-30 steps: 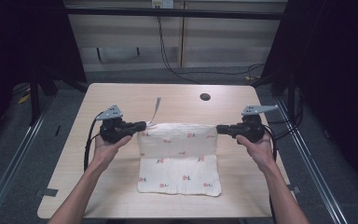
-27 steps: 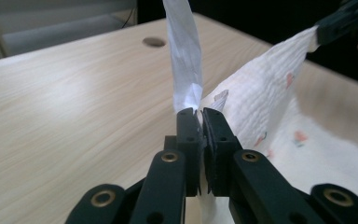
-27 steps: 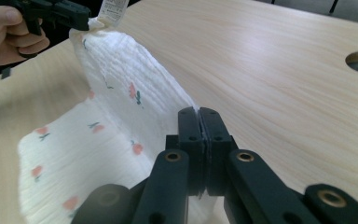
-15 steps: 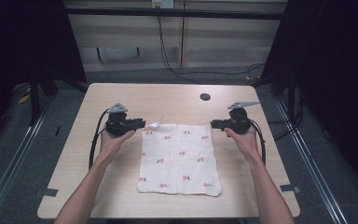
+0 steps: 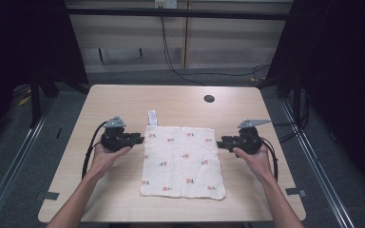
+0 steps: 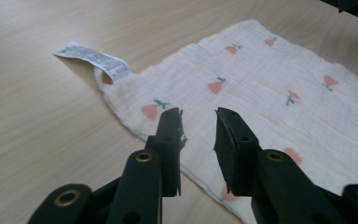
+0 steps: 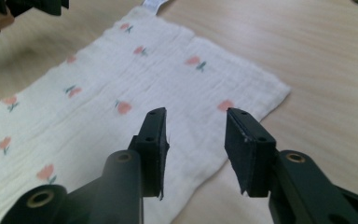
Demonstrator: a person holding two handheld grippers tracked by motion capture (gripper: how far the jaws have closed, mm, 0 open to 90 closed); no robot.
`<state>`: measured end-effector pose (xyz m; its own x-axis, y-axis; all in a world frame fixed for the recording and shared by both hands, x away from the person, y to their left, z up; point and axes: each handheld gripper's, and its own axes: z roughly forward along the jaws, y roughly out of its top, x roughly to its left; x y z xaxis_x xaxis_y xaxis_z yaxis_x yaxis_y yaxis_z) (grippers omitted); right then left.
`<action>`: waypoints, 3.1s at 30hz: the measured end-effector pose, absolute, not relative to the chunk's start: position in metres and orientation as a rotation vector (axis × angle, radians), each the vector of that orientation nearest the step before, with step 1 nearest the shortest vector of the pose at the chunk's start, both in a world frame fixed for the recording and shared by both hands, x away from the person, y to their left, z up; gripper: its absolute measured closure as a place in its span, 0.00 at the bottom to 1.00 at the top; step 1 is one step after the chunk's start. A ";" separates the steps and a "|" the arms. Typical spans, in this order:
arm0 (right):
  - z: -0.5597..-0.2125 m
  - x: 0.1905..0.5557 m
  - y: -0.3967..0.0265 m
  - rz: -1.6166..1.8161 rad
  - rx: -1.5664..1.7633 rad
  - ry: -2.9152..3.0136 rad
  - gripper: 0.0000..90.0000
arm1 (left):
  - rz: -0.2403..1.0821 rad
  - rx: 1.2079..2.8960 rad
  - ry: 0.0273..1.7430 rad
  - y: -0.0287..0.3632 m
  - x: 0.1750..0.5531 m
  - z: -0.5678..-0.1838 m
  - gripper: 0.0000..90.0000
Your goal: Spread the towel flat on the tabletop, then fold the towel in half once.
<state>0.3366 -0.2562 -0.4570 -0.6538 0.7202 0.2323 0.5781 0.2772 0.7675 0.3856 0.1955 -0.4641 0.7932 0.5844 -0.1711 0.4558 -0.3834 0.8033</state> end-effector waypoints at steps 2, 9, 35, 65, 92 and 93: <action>-0.461 0.329 -0.255 1.303 1.244 2.379 0.55 | 0.130 2.072 0.737 0.192 0.380 -0.462 0.82; -0.479 0.302 -0.237 1.192 1.196 2.508 0.53 | 0.083 2.151 0.662 0.186 0.354 -0.469 0.73; -0.497 0.294 -0.225 1.049 1.073 2.573 0.98 | 0.100 2.308 0.555 0.164 0.318 -0.497 1.00; -0.473 0.298 -0.229 1.132 1.068 2.522 0.81 | 0.033 2.165 0.667 0.198 0.316 -0.488 0.81; -0.497 0.399 -0.215 1.048 1.225 2.448 0.72 | 0.162 2.064 0.905 0.203 0.401 -0.488 0.71; -0.498 0.399 -0.214 1.044 1.220 2.455 0.72 | 0.158 2.059 0.911 0.202 0.402 -0.490 0.71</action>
<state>0.3986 -0.2140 -0.4979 -0.6362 0.7622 0.1198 0.6151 0.4073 0.6751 0.4016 0.2022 -0.4898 0.7259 0.6556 -0.2079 0.5473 -0.3674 0.7520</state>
